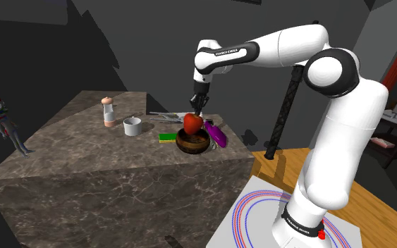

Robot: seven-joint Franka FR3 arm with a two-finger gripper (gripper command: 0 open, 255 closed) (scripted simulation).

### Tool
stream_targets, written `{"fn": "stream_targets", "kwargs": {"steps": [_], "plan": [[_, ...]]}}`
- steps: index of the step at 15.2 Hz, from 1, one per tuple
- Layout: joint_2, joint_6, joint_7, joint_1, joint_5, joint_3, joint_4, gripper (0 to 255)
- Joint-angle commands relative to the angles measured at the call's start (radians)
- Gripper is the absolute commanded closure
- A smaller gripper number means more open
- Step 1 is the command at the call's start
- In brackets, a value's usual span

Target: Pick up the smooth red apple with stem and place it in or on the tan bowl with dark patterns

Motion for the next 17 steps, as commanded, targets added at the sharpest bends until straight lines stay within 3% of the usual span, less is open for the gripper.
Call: {"fn": "stream_targets", "kwargs": {"steps": [1, 5, 6, 11, 15, 17], "plan": [[0.000, 0.003, 0.000, 0.000, 0.000, 0.000, -0.002, 255], [0.000, 0.003, 0.000, 0.000, 0.000, 0.000, -0.002, 255], [0.000, 0.003, 0.000, 0.000, 0.000, 0.000, -0.002, 0], [0.000, 0.003, 0.000, 0.000, 0.000, 0.000, -0.002, 0], [-0.009, -0.123, 0.003, -0.002, -0.004, -0.002, 0.115, 0], [-0.009, -0.123, 0.003, -0.002, -0.004, -0.002, 0.115, 0]]}}
